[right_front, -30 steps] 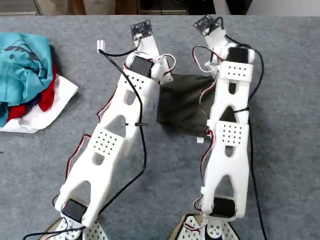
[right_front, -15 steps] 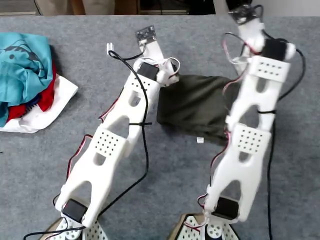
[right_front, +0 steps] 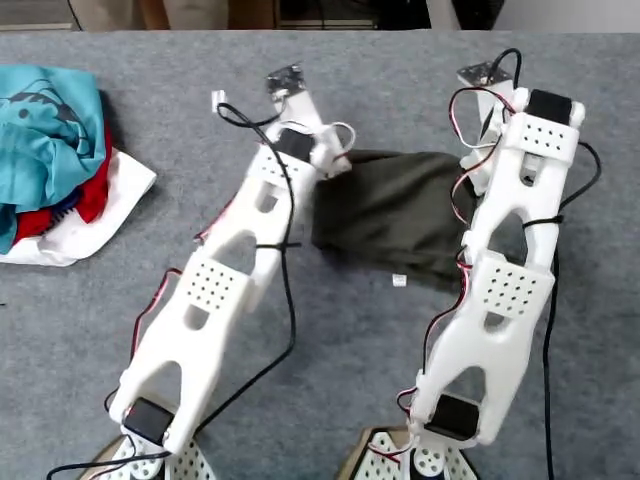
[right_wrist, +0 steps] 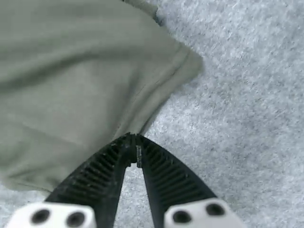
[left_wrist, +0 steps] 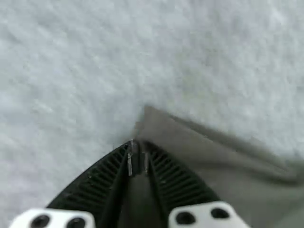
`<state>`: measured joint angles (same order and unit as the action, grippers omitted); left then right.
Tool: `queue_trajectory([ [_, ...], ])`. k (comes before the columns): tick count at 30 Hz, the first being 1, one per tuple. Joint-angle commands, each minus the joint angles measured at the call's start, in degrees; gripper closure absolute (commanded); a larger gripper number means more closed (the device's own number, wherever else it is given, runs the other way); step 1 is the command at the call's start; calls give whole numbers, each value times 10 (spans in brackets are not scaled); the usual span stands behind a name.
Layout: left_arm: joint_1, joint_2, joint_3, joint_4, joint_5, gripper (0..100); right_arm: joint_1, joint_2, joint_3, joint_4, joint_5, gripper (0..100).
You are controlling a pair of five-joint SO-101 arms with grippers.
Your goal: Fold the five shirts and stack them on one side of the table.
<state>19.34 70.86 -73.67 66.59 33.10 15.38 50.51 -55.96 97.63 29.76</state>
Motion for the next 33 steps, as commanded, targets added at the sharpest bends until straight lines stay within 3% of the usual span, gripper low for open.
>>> queue_trajectory([
  [1, -50, 0, -8, -18, -10, 981, 9, -19, 1, -10, -6, 993],
  [11, -75, 0, -65, -4, -9, 981, 9, -31, -10, 32, -6, 993],
  [16, -50, 2, -224, 116, -9, 981, 38, -102, 16, 48, -32, 993],
  [20, -14, -24, -222, 196, -14, 980, 56, -216, 131, 48, -33, 993],
  [27, -18, -64, -222, 335, -156, 981, 56, -470, 408, 47, -31, 993],
  [33, -72, -138, -202, 345, -296, 981, 71, -662, 650, 46, -31, 994],
])
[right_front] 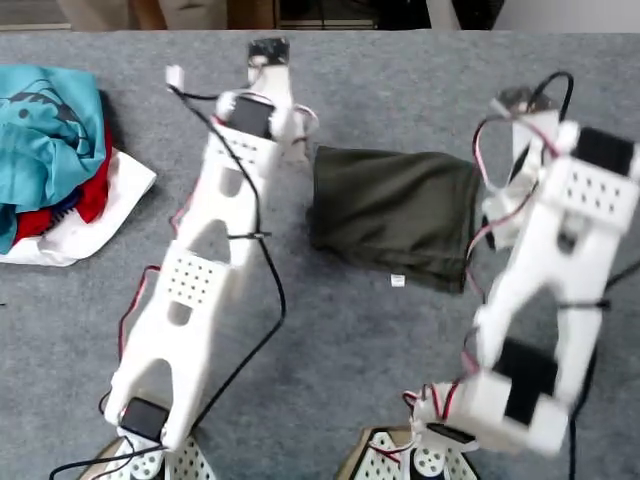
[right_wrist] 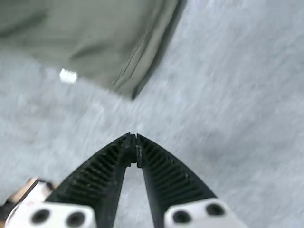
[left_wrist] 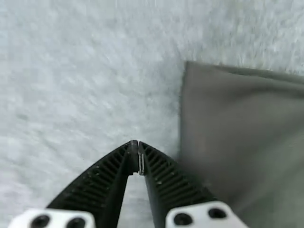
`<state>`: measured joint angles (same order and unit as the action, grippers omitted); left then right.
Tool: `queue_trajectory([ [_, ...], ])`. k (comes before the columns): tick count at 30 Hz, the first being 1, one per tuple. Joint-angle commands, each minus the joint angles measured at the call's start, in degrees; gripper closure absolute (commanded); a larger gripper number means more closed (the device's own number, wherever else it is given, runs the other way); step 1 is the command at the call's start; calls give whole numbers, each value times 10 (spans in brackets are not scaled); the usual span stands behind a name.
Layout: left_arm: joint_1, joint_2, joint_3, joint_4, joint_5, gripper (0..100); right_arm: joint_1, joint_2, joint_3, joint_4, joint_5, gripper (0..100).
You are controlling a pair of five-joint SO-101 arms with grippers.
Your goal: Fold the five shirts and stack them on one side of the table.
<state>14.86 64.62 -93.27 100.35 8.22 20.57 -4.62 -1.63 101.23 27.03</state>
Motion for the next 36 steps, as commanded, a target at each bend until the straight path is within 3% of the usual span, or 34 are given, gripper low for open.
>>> queue_trajectory([
  [1, -36, -96, 1, 9, -56, 981, 25, -145, 146, 11, -4, 994],
  [4, -54, -169, 69, 9, -78, 982, 41, -240, 238, 9, -6, 994],
  [7, -61, -268, 219, 9, -89, 982, 41, -313, 296, 8, -19, 994],
  [13, -55, -529, 633, 1, -96, 981, 1, -293, 319, -23, -234, 972],
  [19, -105, -773, 978, -108, -148, 981, -85, -144, 256, -57, -470, 749],
  [23, -178, -906, 1165, -173, -189, 981, -130, -41, 184, -102, -550, 672],
  [29, -296, -1030, 1332, -197, -257, 981, -166, 77, 75, -125, -654, 610],
  [36, -391, -1076, 1400, -195, -287, 981, -193, 198, 22, -189, -751, 529],
])
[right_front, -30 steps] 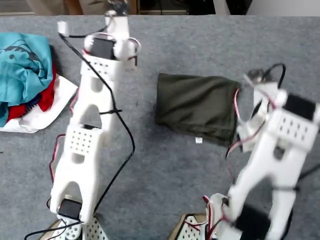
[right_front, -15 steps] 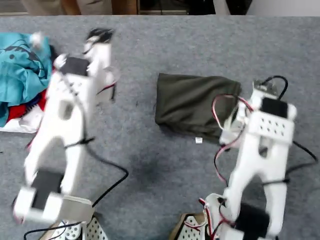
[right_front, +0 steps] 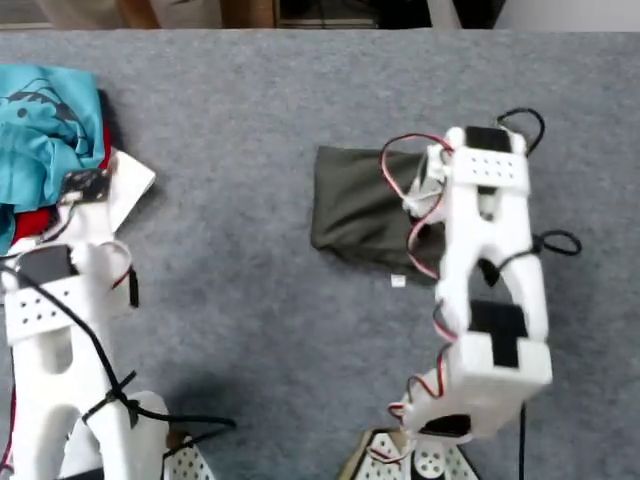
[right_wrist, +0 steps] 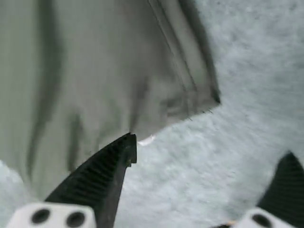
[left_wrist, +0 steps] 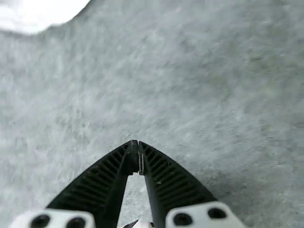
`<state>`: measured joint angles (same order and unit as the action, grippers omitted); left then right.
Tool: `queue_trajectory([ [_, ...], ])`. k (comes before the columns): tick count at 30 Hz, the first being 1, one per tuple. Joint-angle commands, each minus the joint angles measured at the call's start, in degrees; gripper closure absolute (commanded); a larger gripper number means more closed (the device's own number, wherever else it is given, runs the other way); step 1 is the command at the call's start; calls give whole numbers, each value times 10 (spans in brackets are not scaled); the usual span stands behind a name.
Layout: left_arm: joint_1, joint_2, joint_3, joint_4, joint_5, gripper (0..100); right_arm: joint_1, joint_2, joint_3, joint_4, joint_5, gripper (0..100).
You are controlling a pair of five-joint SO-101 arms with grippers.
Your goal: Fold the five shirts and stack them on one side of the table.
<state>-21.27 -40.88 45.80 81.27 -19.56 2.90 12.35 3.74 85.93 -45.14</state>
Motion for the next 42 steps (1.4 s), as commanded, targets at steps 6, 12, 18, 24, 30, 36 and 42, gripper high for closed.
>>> queue_trajectory([
  [6, -56, -22, 16, -1, -22, 981, -51, 111, -33, -125, -32, 530],
  [12, -55, -22, 11, -1, -22, 981, -48, 181, -36, -149, -57, 530],
  [18, -53, -22, 11, -1, -22, 981, -48, 195, -31, -146, -53, 577],
  [24, -54, -22, 11, 0, -22, 981, -48, 195, -36, -130, -22, 808],
  [30, -55, -22, 11, 0, -22, 981, -19, 194, -36, -127, 14, 966],
  [36, -53, -22, 11, 0, -22, 981, 41, 194, -36, -128, 48, 970],
  [42, -52, -22, 11, 0, -22, 981, 116, 194, -96, -127, 89, 995],
])
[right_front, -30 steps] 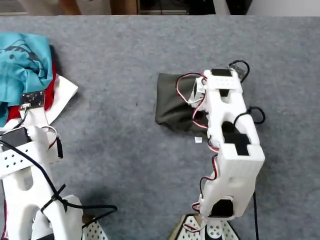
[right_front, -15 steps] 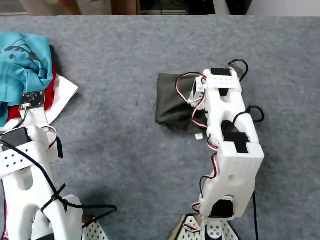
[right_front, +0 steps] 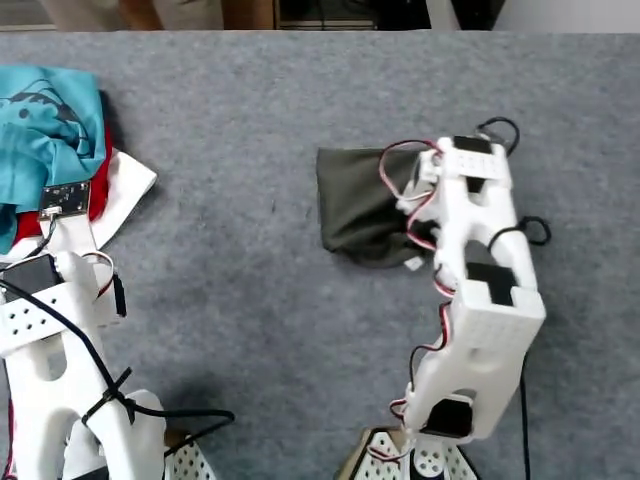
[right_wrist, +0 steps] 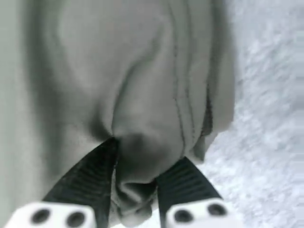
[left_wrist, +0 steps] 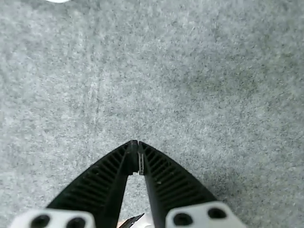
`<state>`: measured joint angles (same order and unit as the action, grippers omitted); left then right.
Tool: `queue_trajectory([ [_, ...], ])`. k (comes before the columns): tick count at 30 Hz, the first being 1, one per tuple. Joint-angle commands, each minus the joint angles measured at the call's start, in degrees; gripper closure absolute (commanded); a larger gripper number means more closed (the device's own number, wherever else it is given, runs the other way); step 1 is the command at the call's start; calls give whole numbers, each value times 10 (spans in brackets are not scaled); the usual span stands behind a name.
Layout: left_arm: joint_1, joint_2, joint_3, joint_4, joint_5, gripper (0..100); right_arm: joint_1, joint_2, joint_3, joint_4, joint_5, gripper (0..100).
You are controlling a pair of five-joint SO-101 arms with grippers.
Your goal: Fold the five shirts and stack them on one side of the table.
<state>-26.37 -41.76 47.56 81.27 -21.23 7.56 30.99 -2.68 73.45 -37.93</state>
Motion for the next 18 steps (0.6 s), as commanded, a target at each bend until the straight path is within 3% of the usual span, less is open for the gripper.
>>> queue_trajectory([
  [1, -1, -13, -7, 0, -5, 981, 84, 7, -44, -2, 25, 995],
  [18, -2, -13, -7, 0, -4, 981, 283, 11, -233, 43, 153, 995],
])
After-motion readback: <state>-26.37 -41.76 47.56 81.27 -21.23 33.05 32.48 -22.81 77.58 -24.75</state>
